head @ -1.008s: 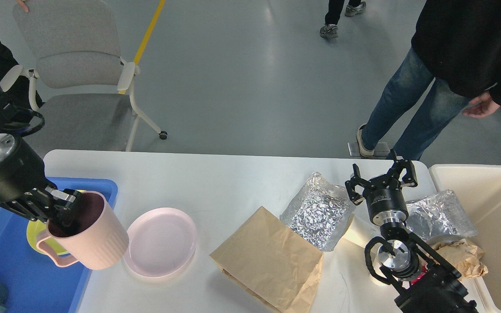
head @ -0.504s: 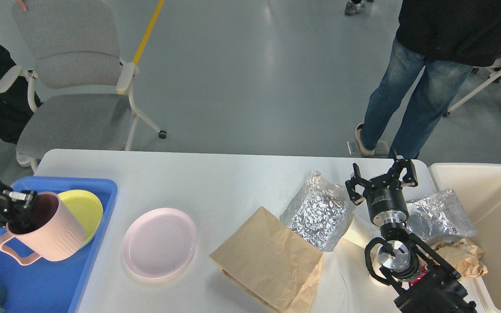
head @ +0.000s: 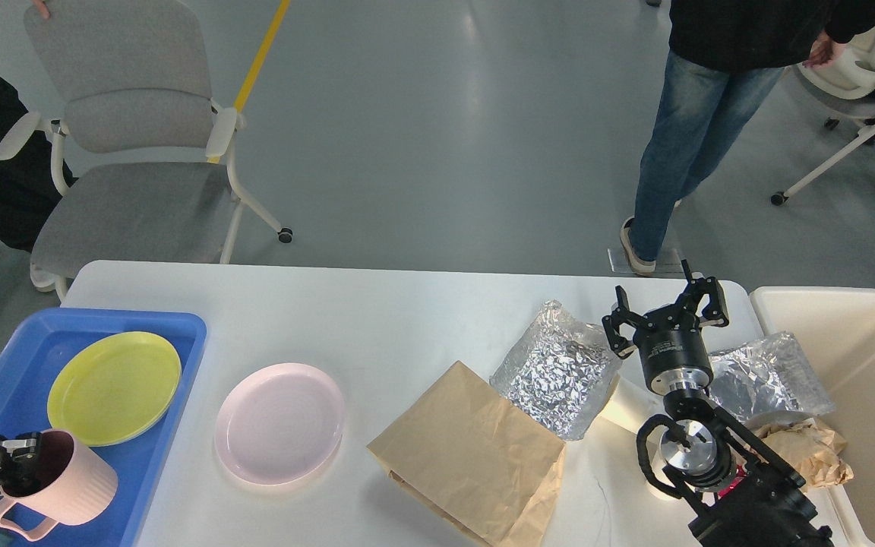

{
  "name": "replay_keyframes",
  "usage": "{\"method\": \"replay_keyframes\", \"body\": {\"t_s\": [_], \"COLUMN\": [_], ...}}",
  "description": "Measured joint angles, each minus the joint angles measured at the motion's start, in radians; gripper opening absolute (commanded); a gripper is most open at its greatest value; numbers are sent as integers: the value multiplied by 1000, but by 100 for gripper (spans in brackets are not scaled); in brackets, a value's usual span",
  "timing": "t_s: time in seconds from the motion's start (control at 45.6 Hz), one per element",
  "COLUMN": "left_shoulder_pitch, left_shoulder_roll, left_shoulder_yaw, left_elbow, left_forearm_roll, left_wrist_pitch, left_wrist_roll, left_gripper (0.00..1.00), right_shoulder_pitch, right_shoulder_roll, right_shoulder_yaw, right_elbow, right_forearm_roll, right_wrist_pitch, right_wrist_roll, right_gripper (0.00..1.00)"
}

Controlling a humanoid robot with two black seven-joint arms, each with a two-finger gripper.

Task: Tidy desktop
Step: 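Set the mug down in the tray corner and open the left gripper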

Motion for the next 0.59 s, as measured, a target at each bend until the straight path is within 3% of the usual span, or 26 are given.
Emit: {"method": "replay_keyframes", "body": {"t_s": [0.416, 0.591], "left_shoulder_pitch": [53, 74], "left_shoulder_roll": [-2, -4], "left_shoulder_yaw": [-14, -24], "left_elbow": [5, 5], "left_forearm_roll": [-1, -3], "left_wrist_pitch": [90, 118], "left_wrist_roll": [6, 45], "left_gripper": [0, 0], "right_shoulder_pitch": [2, 2], "right_shoulder_roll": [0, 0], "right_shoulder_yaw": [0, 0], "right_elbow": [-1, -1], "right_forearm_roll": [0, 0], "right_wrist_pitch": [0, 0], "right_wrist_roll": [0, 0], "right_gripper": [100, 100]}}
